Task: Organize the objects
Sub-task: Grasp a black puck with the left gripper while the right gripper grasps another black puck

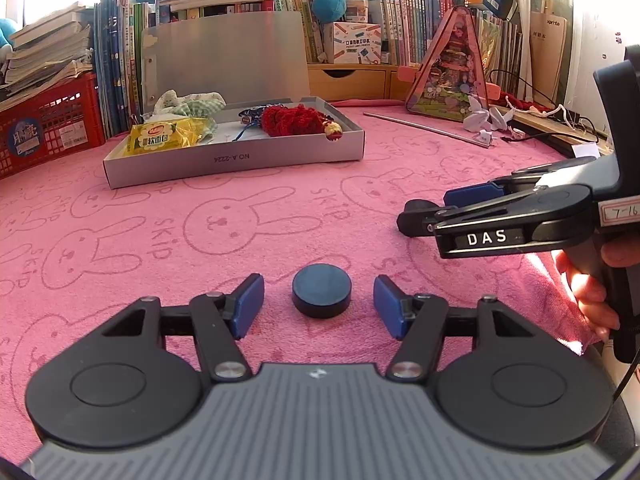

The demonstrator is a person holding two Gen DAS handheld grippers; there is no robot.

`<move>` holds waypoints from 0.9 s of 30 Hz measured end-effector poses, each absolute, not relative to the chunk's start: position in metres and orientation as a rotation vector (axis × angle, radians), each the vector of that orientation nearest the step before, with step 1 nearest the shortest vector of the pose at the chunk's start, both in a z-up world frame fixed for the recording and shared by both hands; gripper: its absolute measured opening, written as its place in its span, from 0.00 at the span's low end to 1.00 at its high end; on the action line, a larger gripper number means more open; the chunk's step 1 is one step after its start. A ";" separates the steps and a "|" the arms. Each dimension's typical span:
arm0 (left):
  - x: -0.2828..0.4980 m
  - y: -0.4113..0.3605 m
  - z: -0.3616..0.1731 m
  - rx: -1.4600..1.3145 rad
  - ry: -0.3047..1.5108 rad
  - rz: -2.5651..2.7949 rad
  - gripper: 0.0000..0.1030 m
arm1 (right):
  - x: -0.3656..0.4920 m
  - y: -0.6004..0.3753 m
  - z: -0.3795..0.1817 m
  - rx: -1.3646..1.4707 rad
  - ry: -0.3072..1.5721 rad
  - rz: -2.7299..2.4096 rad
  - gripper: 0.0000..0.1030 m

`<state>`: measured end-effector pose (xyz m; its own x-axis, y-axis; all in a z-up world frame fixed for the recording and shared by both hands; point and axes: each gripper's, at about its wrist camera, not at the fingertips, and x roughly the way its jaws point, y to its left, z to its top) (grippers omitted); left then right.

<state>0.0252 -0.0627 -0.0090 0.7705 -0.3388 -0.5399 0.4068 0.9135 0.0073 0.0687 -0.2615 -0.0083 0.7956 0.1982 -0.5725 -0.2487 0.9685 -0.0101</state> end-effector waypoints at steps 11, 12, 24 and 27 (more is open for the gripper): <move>0.028 -0.058 -0.007 0.103 0.564 -0.380 0.50 | 0.064 -0.257 -0.006 -0.070 0.606 0.269 0.41; 0.028 -0.057 -0.006 0.100 0.564 -0.380 0.48 | 0.064 -0.257 -0.006 -0.071 0.605 0.270 0.40; 0.027 -0.060 -0.001 0.095 0.548 -0.400 0.36 | 0.063 -0.255 -0.005 -0.051 0.609 0.268 0.35; 0.028 -0.061 0.002 0.094 0.541 -0.396 0.36 | 0.063 -0.255 -0.004 -0.048 0.610 0.270 0.35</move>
<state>0.0284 -0.0610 0.0025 0.7835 -0.3418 -0.5190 0.3909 0.9203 -0.0160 0.0634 -0.2547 -0.0040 0.7857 0.2362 -0.5717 -0.2647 0.9637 0.0344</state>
